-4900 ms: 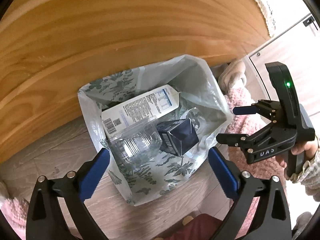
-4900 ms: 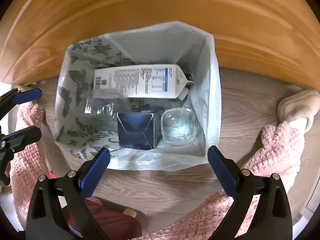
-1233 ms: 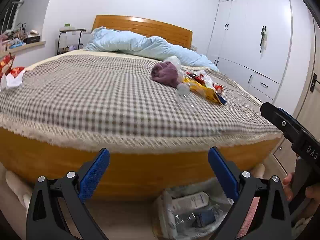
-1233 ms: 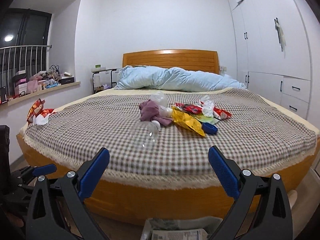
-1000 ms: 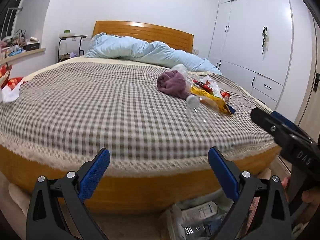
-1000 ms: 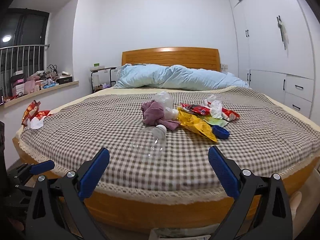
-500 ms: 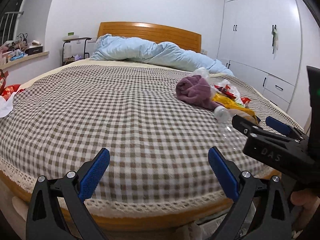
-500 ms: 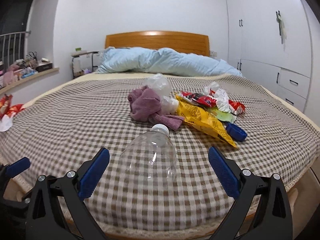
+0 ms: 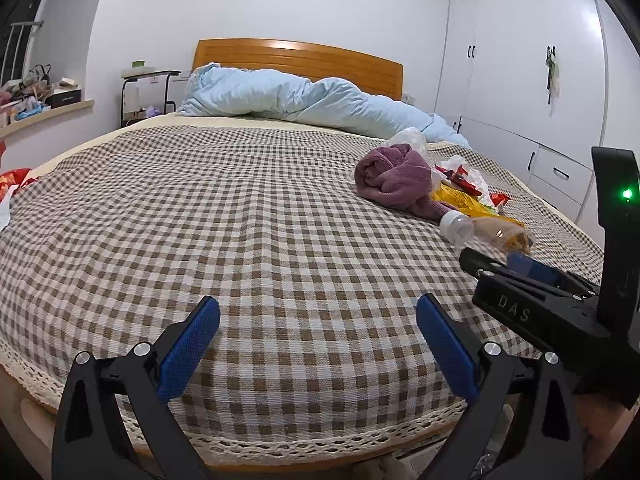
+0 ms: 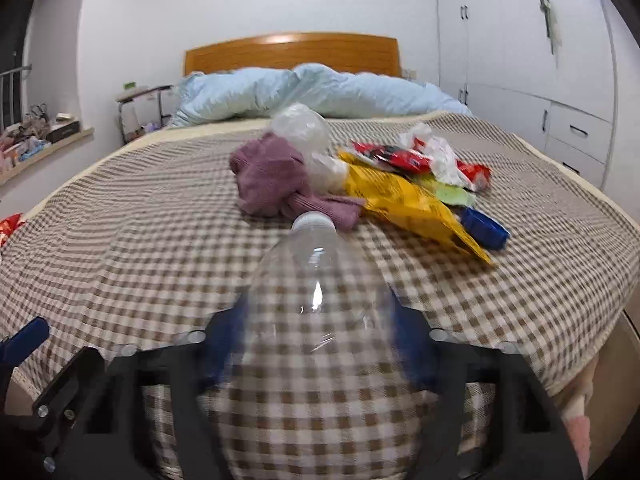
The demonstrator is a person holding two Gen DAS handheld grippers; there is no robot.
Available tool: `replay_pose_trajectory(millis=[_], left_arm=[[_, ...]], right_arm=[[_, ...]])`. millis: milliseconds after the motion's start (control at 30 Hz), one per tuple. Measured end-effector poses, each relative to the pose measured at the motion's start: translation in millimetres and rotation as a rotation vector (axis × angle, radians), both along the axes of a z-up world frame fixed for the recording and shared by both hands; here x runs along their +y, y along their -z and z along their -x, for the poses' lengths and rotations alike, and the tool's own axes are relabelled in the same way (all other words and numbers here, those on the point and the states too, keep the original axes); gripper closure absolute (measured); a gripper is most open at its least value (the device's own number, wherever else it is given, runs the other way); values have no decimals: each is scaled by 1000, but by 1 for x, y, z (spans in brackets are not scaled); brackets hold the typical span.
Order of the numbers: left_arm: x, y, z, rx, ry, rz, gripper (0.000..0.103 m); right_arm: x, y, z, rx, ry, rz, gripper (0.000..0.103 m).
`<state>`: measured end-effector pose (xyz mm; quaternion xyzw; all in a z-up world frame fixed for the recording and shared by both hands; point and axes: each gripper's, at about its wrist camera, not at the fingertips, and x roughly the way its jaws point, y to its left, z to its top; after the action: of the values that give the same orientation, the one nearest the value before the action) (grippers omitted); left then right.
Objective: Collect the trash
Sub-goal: 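Grasp the empty clear plastic bottle on the bed with the right tool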
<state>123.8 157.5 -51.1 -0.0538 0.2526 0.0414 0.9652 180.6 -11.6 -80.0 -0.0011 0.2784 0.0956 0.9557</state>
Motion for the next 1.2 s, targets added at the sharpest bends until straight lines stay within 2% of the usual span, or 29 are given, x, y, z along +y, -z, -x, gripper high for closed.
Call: replay_pose_trajectory(millis=[267, 700, 933, 1067, 1200], left_arm=[[-10, -4, -3, 2, 26, 10, 8], [-45, -24, -25, -1, 77, -2, 8], [-60, -36, -53, 25, 79, 18, 8], [-67, -43, -77, 60, 53, 2, 8], [-70, -51, -106, 90, 36, 32, 8]], right_arm=[[-38, -10, 5, -30, -9, -88, 44], [-106, -31, 12, -134, 48, -137, 44], [-136, -32, 11, -170, 81, -130, 44], [-153, -27, 7, -170, 101, -130, 44], [-170, -21, 2, -168, 119, -130, 44]])
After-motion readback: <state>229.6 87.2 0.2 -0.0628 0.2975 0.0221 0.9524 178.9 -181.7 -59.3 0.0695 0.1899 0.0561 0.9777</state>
